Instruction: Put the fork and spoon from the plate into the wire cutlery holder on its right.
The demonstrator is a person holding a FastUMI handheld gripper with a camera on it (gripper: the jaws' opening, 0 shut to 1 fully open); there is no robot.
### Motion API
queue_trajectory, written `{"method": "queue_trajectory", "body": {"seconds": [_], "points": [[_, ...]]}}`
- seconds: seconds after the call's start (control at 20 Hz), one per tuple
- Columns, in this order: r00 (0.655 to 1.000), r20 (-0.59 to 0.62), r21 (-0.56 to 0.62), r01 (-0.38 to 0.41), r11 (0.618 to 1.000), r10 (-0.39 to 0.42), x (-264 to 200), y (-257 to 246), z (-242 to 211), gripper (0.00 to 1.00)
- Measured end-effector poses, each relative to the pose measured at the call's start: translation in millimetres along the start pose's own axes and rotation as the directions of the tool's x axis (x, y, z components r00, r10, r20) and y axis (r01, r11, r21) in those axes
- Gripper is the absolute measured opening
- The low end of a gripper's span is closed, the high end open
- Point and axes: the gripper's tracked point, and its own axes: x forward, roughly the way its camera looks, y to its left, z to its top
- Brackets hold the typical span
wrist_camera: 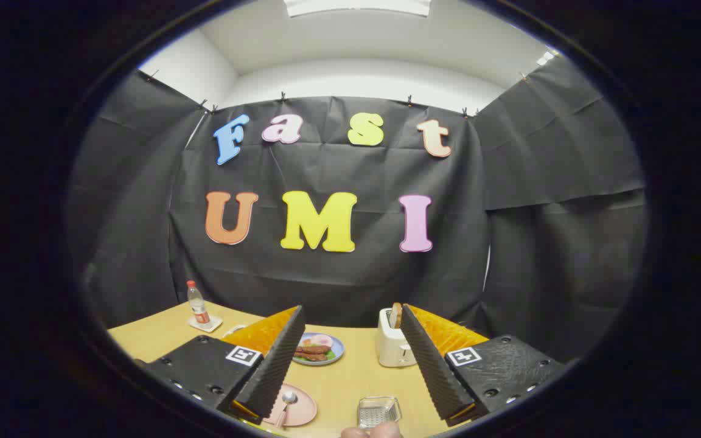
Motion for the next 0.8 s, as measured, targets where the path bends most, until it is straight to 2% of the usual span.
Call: {"method": "queue_trajectory", "body": {"seconds": [0.8], "points": [[1.0,-0.001,0.006,-0.02,1.0,0.02,-3.4,10.7,9.7,0.95]]}}
